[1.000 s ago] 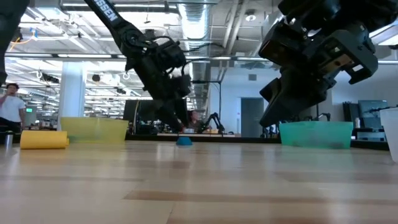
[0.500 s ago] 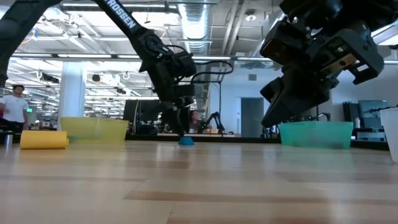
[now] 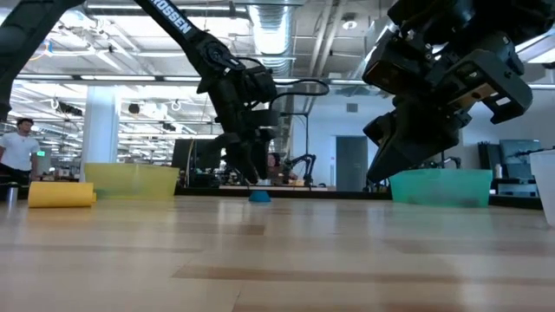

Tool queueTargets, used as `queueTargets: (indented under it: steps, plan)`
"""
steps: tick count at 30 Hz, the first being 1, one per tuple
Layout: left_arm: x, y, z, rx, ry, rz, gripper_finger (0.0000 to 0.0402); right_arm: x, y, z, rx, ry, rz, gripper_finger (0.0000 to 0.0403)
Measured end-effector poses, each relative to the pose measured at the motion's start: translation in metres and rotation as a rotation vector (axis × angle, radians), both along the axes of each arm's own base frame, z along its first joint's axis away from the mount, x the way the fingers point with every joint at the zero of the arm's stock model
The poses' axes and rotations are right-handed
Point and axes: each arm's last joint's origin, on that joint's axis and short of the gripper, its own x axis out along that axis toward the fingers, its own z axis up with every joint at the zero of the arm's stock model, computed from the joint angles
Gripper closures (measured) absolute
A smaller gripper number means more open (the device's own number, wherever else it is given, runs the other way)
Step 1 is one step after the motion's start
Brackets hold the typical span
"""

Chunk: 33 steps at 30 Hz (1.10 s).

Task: Sort & place blocks by color
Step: Put the blue block into the yellow bin

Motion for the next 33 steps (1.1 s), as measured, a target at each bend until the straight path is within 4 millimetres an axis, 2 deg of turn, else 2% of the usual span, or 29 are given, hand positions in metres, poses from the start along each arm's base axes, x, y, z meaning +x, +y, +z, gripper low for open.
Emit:
queueTargets:
  steps: [7, 10, 18, 22, 33]
  plan:
    - [0.0, 0.007, -0.002, 0.019, -0.019, 0.001, 0.0227, 0.002, -0.004, 0.001, 0.011, -0.007, -0.013, 0.0381]
    - [0.001, 0.012, -0.006, -0.024, -0.055, 0.037, 0.0227, 0.002, -0.006, 0.001, 0.027, -0.006, -0.015, 0.0381]
    - [0.015, 0.022, -0.028, -0.133, -0.147, 0.262, 0.0227, 0.003, -0.006, 0.002, 0.054, -0.008, -0.036, 0.0381]
    - [0.012, 0.022, -0.036, -0.145, -0.093, 0.324, 0.0227, 0.003, -0.006, 0.001, 0.055, -0.008, -0.036, 0.0381]
    - [-0.001, 0.014, -0.038, -0.203, 0.077, 0.451, 0.0227, 0.003, -0.006, 0.002, 0.063, -0.006, -0.043, 0.0381]
